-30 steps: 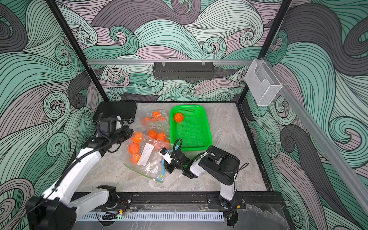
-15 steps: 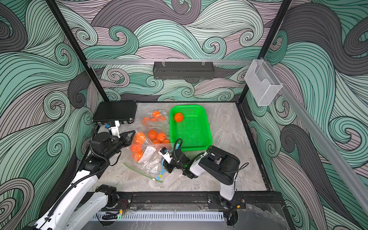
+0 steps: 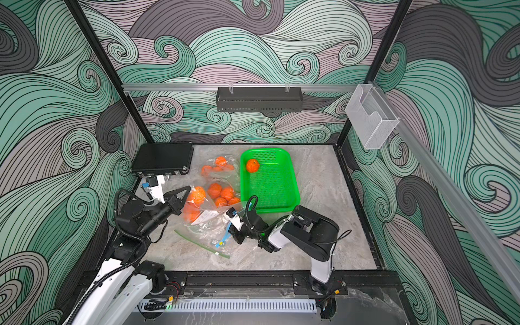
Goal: Open the zip-top bag and take out the orange
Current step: Adjust the zipper food storage bag in the zipper food storage bag.
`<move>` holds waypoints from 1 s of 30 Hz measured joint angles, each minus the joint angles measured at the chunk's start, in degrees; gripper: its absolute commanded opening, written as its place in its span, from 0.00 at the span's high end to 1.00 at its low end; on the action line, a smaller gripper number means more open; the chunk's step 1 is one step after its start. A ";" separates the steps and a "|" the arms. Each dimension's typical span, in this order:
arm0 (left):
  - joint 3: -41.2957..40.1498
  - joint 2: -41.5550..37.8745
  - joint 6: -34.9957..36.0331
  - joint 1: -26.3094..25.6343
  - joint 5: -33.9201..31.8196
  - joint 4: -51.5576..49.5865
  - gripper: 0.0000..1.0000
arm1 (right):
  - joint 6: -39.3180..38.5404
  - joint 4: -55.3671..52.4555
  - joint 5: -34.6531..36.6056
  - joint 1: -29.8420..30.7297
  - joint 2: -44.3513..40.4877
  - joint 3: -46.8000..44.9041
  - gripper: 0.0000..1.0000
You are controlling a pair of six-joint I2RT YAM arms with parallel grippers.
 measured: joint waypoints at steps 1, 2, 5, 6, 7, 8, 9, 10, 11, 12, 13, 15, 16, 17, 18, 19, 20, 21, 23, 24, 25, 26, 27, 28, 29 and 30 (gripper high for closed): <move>-0.42 0.02 0.24 0.00 0.74 0.63 1.00 | 0.00 0.00 -0.02 0.00 0.00 0.00 0.74; -0.61 0.42 0.55 0.00 1.31 0.98 1.00 | 0.00 0.00 -0.02 0.00 0.00 0.00 0.74; -0.55 2.40 1.84 0.00 2.71 1.22 1.00 | 0.02 0.00 -0.04 0.00 0.00 0.00 0.74; -0.55 2.71 2.08 -0.02 2.84 1.20 1.00 | 0.02 0.00 -0.04 0.00 0.00 0.00 0.73; -0.57 3.13 2.23 -0.07 2.82 1.20 1.00 | 0.04 0.00 -0.04 0.00 0.00 0.00 0.74; -0.63 3.15 2.25 -0.07 2.78 1.46 1.00 | 0.04 0.00 -0.04 0.00 0.00 0.00 0.73; -0.83 2.80 2.27 -0.09 2.67 2.32 1.00 | 0.04 0.00 -0.02 0.00 0.00 0.00 0.73; -1.05 2.14 2.25 -0.11 2.34 3.26 1.00 | 0.04 0.00 -0.04 0.00 0.00 0.00 0.73; -1.20 1.29 2.21 -0.11 1.44 3.87 1.00 | 0.07 0.00 -0.04 0.00 0.00 0.00 0.73; -1.22 0.66 2.23 -0.11 0.87 4.09 1.00 | 0.07 0.00 -0.02 0.00 0.00 0.00 0.73; -1.22 0.13 2.23 -0.11 0.59 4.52 0.99 | 0.07 0.00 -0.04 0.00 0.00 0.00 0.73; -1.25 -0.52 2.01 -0.11 0.35 5.44 0.91 | 0.04 0.00 -0.02 0.00 0.00 0.00 0.73; -1.25 -0.52 2.01 -0.11 0.37 5.66 0.89 | 0.07 0.00 -0.02 0.00 0.00 0.00 0.73; -1.25 -0.42 2.08 -0.13 0.46 5.49 0.89 | 0.07 0.00 -0.02 0.00 0.00 0.00 0.73; -1.22 -0.37 2.23 -0.15 0.48 4.85 0.90 | 0.07 0.00 -0.02 0.00 0.00 0.00 0.73; -1.07 -0.37 2.36 -0.15 0.42 3.78 0.93 | 0.07 0.00 -0.02 -0.04 0.00 0.00 0.73; -0.57 -0.33 2.54 -0.17 0.04 1.95 0.96 | 0.07 0.00 -0.02 -0.07 0.00 0.00 0.74; -0.15 -0.07 2.89 -0.17 -0.31 0.74 0.96 | 0.09 0.00 -0.02 -0.09 0.00 0.00 0.74; 0.90 0.00 3.54 -0.20 -1.49 -1.66 0.96 | 0.11 0.00 -0.02 -0.13 0.07 0.00 0.74; 1.16 0.11 3.52 -0.20 -2.32 -2.19 0.97 | 0.13 0.00 -0.04 -0.17 0.11 0.00 0.74; 1.38 0.42 3.32 -0.22 -3.69 -2.75 0.98 | 0.15 0.00 -0.07 -0.17 0.11 0.00 0.74; 1.60 0.81 2.99 -0.24 -5.64 -3.02 0.99 | 0.15 0.02 -0.24 -0.22 0.11 0.00 0.73; 2.03 1.46 2.60 -0.24 -7.67 -3.72 1.00 | 0.13 0.20 -0.48 -0.24 0.11 0.00 0.73; 2.89 2.54 2.14 -0.26 -9.38 -4.90 1.00 | 0.11 0.48 -0.87 -0.28 0.11 0.00 0.71; 4.22 4.02 1.79 -0.26 -11.23 -6.34 1.00 | -0.07 1.03 -1.49 -0.31 0.11 -0.07 0.69; 5.75 5.68 1.73 -0.26 -12.41 -7.96 1.00 | -0.24 1.70 -2.14 -0.33 0.11 -0.24 0.68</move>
